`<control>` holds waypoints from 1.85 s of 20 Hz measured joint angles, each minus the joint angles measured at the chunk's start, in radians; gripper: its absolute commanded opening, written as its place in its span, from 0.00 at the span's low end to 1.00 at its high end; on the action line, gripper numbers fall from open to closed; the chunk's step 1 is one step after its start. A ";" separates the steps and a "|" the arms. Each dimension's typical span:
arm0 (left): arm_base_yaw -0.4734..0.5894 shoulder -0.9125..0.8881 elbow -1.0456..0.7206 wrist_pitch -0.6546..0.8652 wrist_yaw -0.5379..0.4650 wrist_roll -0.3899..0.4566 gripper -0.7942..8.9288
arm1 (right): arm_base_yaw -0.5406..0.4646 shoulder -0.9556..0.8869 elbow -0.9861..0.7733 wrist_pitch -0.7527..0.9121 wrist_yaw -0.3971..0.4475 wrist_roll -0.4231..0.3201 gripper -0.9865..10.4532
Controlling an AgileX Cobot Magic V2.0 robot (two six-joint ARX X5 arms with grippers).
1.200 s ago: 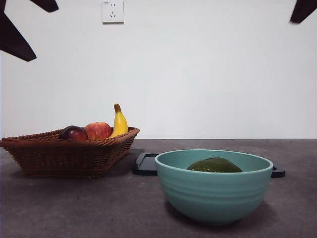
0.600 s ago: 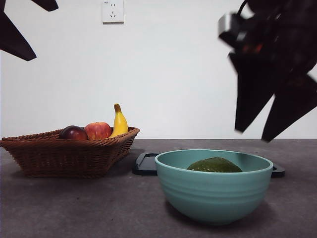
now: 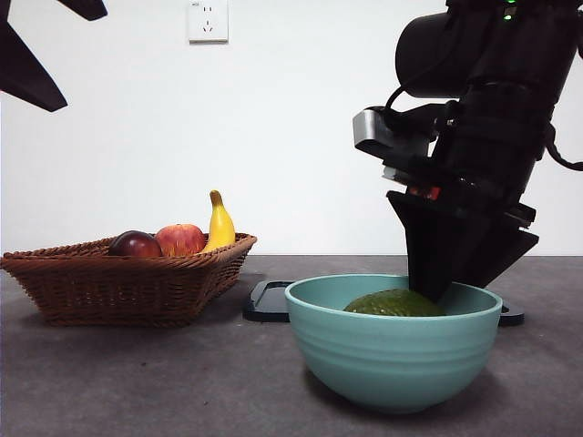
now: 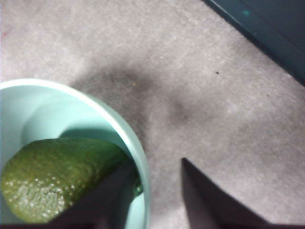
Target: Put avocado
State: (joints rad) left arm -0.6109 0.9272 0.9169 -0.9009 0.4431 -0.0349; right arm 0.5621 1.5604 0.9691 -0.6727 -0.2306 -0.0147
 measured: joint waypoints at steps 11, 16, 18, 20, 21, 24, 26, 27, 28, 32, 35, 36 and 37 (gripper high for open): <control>0.000 0.000 0.000 0.004 0.000 0.001 0.46 | 0.014 -0.025 0.043 -0.016 -0.020 0.022 0.09; 0.000 0.000 0.000 0.004 0.000 0.001 0.46 | -0.021 -0.031 0.196 -0.044 0.022 0.023 0.09; 0.000 0.000 0.000 0.005 0.000 0.001 0.46 | -0.064 -0.011 0.259 -0.053 0.023 0.023 0.09; 0.000 0.000 0.000 0.004 0.000 0.001 0.46 | -0.113 0.041 0.337 -0.053 0.023 0.023 0.09; 0.000 0.000 0.000 0.004 0.000 0.001 0.46 | -0.138 0.078 0.377 -0.063 0.023 0.022 0.09; 0.000 0.000 0.000 0.003 0.000 0.001 0.46 | -0.197 0.217 0.488 -0.072 0.025 0.016 0.09; 0.000 0.000 0.000 0.003 0.000 0.001 0.46 | -0.225 0.299 0.544 -0.069 0.025 0.011 0.09; 0.000 0.000 0.000 0.003 0.000 0.001 0.46 | -0.238 0.338 0.567 -0.058 0.025 0.011 0.09; 0.000 0.000 0.000 0.003 0.000 0.001 0.46 | -0.249 0.365 0.576 -0.047 0.025 0.011 0.09; 0.000 0.000 0.000 0.003 0.000 0.001 0.46 | -0.262 0.406 0.577 -0.017 0.024 0.011 0.09; 0.000 0.000 0.000 0.003 0.000 0.004 0.46 | -0.262 0.430 0.578 -0.017 0.023 0.010 0.09; 0.000 0.000 0.000 0.003 0.000 0.004 0.46 | -0.262 0.440 0.578 -0.019 0.023 0.010 0.09; 0.000 0.000 0.000 0.002 0.000 0.004 0.46 | -0.262 0.443 0.578 -0.018 0.023 0.010 0.09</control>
State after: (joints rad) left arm -0.6109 0.9272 0.9169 -0.8993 0.4431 -0.0307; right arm 0.2996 2.0033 1.5467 -0.6903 -0.2077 -0.0044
